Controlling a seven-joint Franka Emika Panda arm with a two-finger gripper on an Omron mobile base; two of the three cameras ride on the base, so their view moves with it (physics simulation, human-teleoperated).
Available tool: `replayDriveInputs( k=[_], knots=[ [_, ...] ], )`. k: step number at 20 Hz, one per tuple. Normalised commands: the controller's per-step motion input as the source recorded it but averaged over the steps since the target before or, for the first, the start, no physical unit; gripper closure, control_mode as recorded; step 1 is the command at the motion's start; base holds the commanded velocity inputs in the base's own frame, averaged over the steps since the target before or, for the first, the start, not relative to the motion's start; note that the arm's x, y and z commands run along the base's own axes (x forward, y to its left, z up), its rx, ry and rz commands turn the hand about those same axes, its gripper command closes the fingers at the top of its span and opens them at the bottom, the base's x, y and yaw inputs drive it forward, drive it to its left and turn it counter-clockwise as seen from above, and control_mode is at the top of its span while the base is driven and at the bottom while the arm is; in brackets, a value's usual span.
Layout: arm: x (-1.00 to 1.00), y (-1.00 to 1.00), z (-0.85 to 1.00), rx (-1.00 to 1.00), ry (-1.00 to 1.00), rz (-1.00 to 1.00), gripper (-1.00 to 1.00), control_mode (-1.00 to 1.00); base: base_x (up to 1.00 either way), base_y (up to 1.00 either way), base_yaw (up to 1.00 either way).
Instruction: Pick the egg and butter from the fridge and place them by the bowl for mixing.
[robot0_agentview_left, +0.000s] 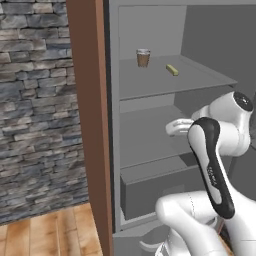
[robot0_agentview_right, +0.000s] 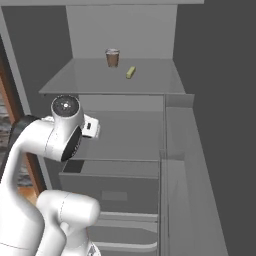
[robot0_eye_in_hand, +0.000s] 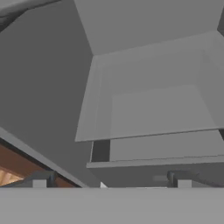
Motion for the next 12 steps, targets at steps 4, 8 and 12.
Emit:
replayDriveInputs(
  k=[4,8,12],
  knots=[
    [-0.02,-0.13,0.35,0.0,0.0,0.0,-1.0,-1.0,0.0,0.0,0.0],
    [-0.04,-0.14,0.35,-0.01,0.02,0.0,-1.0,-1.0,0.0,0.0,0.0],
    [-0.1,-0.23,0.31,-0.06,0.01,0.0,-1.0,-1.0,0.0,0.0,0.0]
  ],
)
